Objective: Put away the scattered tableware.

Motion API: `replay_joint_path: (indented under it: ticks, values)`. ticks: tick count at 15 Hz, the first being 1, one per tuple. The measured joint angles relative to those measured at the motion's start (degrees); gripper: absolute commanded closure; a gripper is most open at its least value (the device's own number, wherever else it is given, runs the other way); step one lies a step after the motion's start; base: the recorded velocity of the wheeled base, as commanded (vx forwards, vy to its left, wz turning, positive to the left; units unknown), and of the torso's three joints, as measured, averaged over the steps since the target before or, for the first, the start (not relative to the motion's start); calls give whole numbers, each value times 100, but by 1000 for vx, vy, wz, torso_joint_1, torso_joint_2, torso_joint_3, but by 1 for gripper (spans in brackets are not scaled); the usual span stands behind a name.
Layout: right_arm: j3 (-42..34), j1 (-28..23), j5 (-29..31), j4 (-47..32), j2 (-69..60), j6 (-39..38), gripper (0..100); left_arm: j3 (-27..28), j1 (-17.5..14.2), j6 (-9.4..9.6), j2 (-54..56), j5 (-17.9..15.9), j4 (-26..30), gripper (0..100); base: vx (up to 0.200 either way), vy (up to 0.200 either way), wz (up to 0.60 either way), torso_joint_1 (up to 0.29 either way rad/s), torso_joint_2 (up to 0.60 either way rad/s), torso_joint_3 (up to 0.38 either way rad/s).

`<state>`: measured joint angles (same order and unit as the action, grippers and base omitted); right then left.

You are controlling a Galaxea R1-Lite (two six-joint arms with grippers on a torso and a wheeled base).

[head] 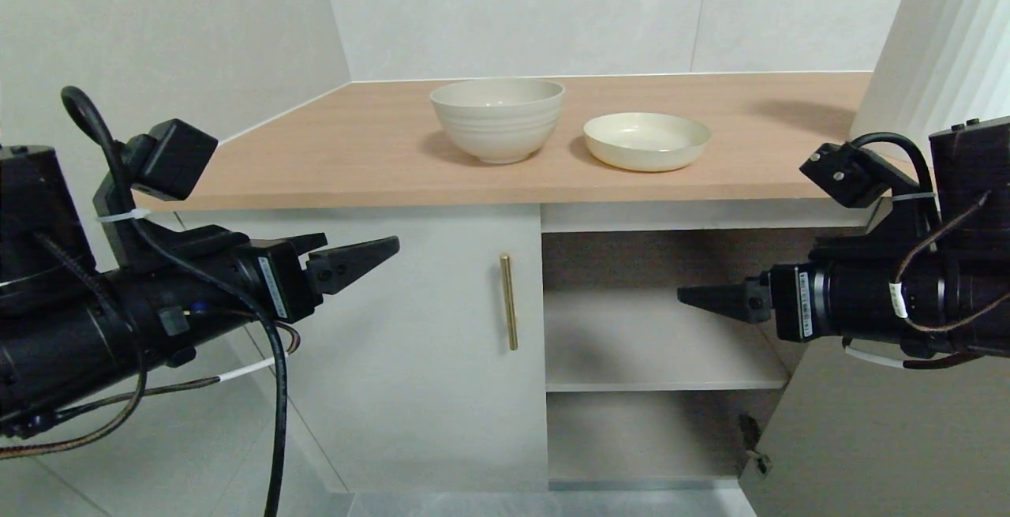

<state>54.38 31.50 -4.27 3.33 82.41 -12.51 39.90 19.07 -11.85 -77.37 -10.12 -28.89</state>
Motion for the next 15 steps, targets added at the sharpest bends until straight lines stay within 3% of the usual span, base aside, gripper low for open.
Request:
replay_joint_path:
  ticks: [3,7,15]
  values:
    - [-87,17,-16,0,-83,191,0,0,0,0,17,0,-9,0,0,0,0,0,0,0]
    - [-140,22,-13,6,-151,224,0,6,0,0,20,-2,-26,0,0,0,0,71,-239,-246]
    - [-146,16,-11,1,-157,246,0,4,0,-5,-41,0,-17,0,0,0,0,153,-493,-305]
